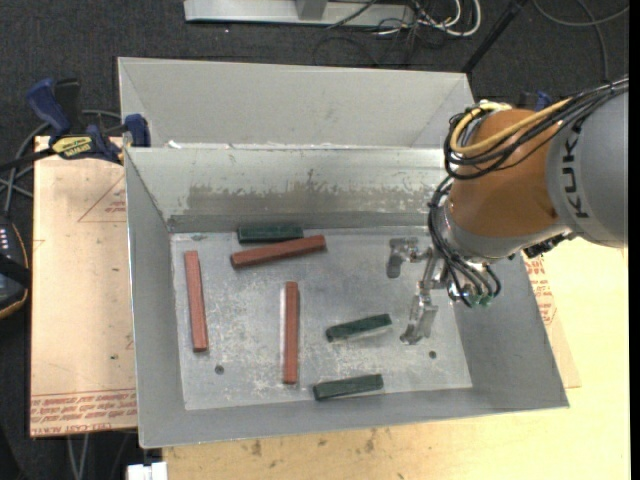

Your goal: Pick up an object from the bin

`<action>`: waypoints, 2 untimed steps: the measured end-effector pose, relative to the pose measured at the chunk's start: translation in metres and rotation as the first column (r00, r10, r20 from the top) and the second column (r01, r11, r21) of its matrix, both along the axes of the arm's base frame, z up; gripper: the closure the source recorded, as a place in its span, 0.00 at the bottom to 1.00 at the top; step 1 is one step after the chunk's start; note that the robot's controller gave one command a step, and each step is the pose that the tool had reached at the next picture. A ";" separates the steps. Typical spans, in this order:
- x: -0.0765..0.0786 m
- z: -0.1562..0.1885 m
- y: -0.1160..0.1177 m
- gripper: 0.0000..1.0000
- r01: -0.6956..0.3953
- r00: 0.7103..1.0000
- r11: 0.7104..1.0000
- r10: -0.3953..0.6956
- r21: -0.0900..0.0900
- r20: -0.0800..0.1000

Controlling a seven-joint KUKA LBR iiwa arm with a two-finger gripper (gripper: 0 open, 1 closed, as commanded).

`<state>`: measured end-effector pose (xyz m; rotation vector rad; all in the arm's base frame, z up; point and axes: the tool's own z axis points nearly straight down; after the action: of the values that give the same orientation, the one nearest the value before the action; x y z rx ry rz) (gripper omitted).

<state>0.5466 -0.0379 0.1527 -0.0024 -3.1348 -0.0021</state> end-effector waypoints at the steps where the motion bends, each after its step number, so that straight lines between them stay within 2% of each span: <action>1: -0.002 -0.088 -0.005 0.00 -0.085 0.996 0.996 0.085 0.001 0.001; 2: 0.000 -0.082 -0.005 1.00 -0.087 0.996 0.996 0.087 -0.001 0.008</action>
Offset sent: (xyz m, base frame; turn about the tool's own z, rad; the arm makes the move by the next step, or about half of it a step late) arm -0.0004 -0.0058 -0.0827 -0.0869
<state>0.5469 -0.0428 0.0704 0.1341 -3.1402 -0.0012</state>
